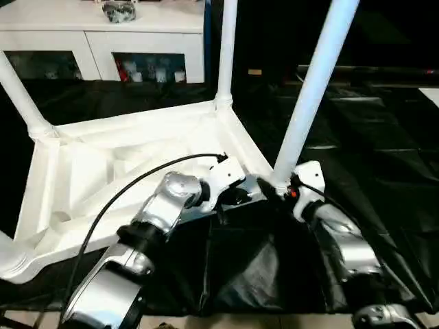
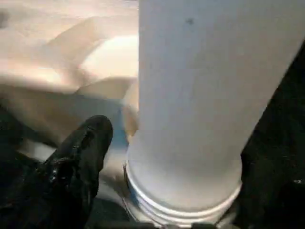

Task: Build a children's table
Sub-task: Rotate leg to tighten

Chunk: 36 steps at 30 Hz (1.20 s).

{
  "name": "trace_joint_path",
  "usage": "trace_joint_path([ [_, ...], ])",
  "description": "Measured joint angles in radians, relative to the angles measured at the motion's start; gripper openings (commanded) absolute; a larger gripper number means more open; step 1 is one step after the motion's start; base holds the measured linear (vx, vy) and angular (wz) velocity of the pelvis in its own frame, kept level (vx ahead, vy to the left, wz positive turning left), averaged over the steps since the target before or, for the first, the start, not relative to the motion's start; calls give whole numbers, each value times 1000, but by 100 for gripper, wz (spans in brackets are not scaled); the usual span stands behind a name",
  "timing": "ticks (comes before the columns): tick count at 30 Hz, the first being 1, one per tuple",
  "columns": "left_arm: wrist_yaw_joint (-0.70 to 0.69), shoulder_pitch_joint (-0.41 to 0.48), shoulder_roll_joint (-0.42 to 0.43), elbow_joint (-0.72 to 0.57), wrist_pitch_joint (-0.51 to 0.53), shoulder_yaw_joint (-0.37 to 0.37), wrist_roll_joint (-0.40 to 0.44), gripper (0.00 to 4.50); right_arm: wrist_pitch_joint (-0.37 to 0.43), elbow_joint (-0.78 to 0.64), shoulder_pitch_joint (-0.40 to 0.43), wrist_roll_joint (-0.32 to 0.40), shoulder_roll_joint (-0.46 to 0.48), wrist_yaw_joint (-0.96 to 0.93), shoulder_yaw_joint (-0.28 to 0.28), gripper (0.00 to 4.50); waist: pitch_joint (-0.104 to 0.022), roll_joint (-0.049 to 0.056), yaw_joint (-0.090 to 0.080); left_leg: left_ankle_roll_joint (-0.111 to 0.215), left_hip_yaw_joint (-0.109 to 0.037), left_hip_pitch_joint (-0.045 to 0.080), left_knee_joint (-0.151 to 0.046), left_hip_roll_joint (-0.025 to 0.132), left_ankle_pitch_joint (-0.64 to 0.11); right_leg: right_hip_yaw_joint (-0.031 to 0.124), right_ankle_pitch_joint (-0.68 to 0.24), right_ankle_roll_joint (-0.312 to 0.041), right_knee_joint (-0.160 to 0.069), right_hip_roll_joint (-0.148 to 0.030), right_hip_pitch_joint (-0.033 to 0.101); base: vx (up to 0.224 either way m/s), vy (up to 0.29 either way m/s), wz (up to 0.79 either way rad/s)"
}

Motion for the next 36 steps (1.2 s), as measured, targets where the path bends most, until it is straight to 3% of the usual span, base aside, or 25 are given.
trace_joint_path([
  [9, -211, 4, 107, -41, -69, -35, -30, 0, -16, -65, 13, 21, -146, 329, 88, 395, 0, 0, 24, 5, 1, -8, 0, 4, 2, -3, -4, 3, 8, 2, -11, 13, -3, 1],
  [15, -304, 21, 160, -71, -96, -55, -46, 0, -9, -86, 8, 35, -202, 455, 126, 359, 1, 0, 26, 0, 1, -10, 5, 4, -1, -2, -3, 1, 9, 1, -11, 0, 0, 0],
  [16, -318, 21, 163, -72, -100, -57, -50, 0, -4, -89, 7, 40, -207, 468, 129, 326, 1, 0, 27, 0, 1, -10, 6, 4, -1, -2, -2, 1, 9, 1, -11, 0, 0, 0],
  [21, -356, 22, 190, -80, -114, -66, -53, 0, 17, -90, -10, 51, -211, 528, 151, 296, 1, 0, 26, 0, 1, -12, 8, 4, -1, -2, -2, 1, 13, 1, -14, 0, 0, 0],
  [29, -345, 22, 182, -80, -90, -65, -51, 0, 54, -109, 8, 58, -183, 487, 141, 273, 1, -1, 26, 0, 1, -11, 9, 4, 0, -1, -2, 1, 15, 1, -13, 0, 0, 0],
  [36, -111, -1, 89, -29, -2, -27, -7, 0, 72, -49, 15, 29, -21, 108, 35, 272, 1, -3, 9, -1, 1, -5, 12, 2, 0, 2, -3, 2, 18, -1, -10, 0, 0, 0],
])
